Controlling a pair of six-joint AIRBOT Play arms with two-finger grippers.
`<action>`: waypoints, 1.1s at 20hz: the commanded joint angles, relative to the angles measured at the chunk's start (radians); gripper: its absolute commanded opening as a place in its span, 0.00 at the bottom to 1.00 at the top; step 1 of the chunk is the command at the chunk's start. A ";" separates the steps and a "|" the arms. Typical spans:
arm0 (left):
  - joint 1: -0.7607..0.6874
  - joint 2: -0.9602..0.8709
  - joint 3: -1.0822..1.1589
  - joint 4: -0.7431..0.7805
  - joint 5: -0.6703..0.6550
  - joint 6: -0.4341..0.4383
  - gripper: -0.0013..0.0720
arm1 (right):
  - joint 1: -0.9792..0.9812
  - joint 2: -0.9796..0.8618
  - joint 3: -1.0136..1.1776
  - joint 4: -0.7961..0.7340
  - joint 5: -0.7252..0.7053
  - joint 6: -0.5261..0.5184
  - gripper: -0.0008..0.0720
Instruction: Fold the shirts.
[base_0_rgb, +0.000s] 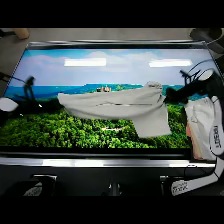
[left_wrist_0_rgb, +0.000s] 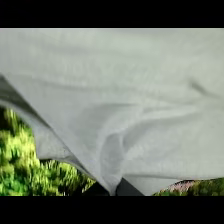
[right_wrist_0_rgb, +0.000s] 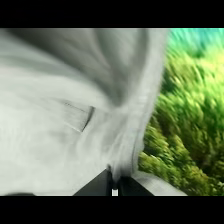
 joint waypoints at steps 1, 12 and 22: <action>0.010 0.176 0.341 0.103 0.000 0.003 0.05 | -0.002 0.264 0.171 0.045 -0.077 -0.020 0.04; 0.045 0.410 0.944 0.335 -0.051 -0.114 0.05 | -0.002 0.981 0.339 -0.147 -0.323 0.110 0.05; 0.045 0.026 0.629 0.405 -0.280 -0.113 0.05 | -0.001 0.389 0.338 -0.161 0.158 0.112 0.05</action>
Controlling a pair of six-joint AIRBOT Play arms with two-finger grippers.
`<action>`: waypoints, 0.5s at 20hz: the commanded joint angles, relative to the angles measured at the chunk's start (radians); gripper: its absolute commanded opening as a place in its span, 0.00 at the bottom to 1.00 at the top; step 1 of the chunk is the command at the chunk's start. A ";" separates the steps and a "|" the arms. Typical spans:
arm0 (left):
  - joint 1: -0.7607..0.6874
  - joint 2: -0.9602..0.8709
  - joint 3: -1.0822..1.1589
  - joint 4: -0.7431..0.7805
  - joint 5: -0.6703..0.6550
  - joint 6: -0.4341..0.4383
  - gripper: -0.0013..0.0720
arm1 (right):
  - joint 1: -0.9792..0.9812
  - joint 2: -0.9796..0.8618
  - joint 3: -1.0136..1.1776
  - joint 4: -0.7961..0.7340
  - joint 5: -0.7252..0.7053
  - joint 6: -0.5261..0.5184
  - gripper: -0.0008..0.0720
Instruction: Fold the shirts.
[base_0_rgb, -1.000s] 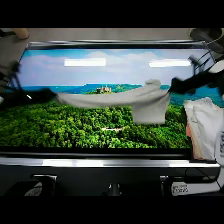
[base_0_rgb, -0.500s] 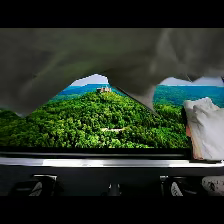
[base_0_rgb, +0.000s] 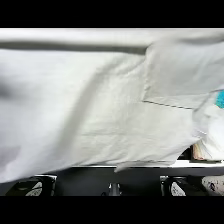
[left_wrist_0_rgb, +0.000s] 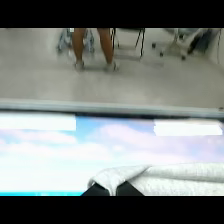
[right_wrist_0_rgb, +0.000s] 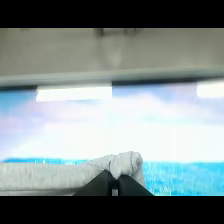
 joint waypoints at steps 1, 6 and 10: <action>0.001 -0.183 -0.198 0.020 -0.042 0.000 0.06 | -0.001 -0.295 0.002 -0.002 0.166 0.016 0.05; 0.001 -0.533 -0.324 -0.118 0.007 -0.002 0.06 | 0.001 -0.658 0.002 0.238 0.109 0.193 0.05; 0.013 -0.665 -0.295 -0.318 -0.016 0.005 0.80 | 0.008 -0.741 0.002 0.424 0.079 0.179 0.61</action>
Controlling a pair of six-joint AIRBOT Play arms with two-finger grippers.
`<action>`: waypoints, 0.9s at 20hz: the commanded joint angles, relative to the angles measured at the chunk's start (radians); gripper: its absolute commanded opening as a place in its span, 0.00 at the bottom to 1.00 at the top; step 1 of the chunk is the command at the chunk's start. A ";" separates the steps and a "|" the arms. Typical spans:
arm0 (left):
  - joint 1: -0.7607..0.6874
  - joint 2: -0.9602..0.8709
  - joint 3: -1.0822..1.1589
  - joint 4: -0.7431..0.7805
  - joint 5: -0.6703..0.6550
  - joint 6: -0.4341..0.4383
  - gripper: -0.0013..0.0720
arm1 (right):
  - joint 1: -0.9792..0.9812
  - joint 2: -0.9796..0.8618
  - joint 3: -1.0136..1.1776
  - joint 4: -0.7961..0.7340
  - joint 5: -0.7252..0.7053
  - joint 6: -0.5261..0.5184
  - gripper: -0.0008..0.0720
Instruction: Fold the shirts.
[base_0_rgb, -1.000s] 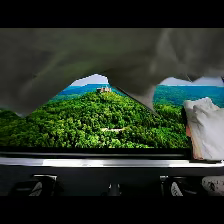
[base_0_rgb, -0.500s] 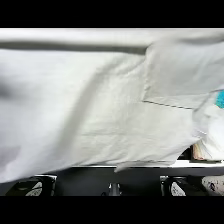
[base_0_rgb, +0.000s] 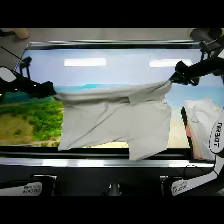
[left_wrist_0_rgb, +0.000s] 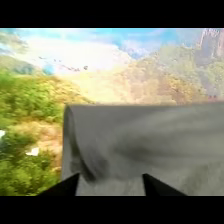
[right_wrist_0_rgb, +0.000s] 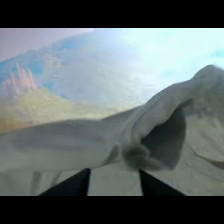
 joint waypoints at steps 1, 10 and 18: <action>0.023 -0.098 0.015 -0.139 -0.062 0.063 0.86 | -0.009 -0.071 0.001 0.184 0.029 -0.046 0.70; 0.142 0.294 -0.597 0.069 -0.134 0.163 0.69 | -0.060 0.196 -0.446 -0.272 0.072 -0.118 0.61; 0.123 0.366 -0.912 -0.123 0.072 0.260 0.68 | -0.060 0.271 -0.649 -0.266 0.048 -0.171 0.60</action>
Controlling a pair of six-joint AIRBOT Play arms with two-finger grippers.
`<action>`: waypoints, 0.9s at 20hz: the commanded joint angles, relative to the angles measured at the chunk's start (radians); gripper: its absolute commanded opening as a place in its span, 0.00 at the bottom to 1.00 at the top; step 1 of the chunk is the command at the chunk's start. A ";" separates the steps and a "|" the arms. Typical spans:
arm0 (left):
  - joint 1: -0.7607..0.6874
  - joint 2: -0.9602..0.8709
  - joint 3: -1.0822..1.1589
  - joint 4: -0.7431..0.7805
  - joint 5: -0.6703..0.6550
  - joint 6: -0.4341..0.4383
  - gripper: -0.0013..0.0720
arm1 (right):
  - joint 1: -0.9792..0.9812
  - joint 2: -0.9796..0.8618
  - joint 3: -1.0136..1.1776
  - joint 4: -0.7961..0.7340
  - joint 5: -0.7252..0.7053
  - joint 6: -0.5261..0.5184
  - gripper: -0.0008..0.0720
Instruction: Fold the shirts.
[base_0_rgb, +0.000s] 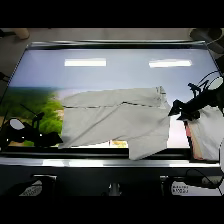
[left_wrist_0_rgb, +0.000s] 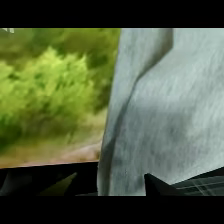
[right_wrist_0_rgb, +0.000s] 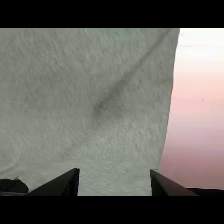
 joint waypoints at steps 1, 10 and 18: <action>-0.023 0.002 -0.065 -0.086 0.082 0.029 0.68 | 0.000 0.018 -0.042 -0.006 -0.006 -0.014 0.60; -0.043 0.001 0.075 -0.085 0.108 0.059 0.05 | 0.000 0.018 -0.042 -0.085 0.027 -0.010 0.60; -0.042 -0.047 0.087 -0.021 0.076 -0.012 0.86 | -0.002 0.019 -0.195 -0.080 0.023 -0.021 0.71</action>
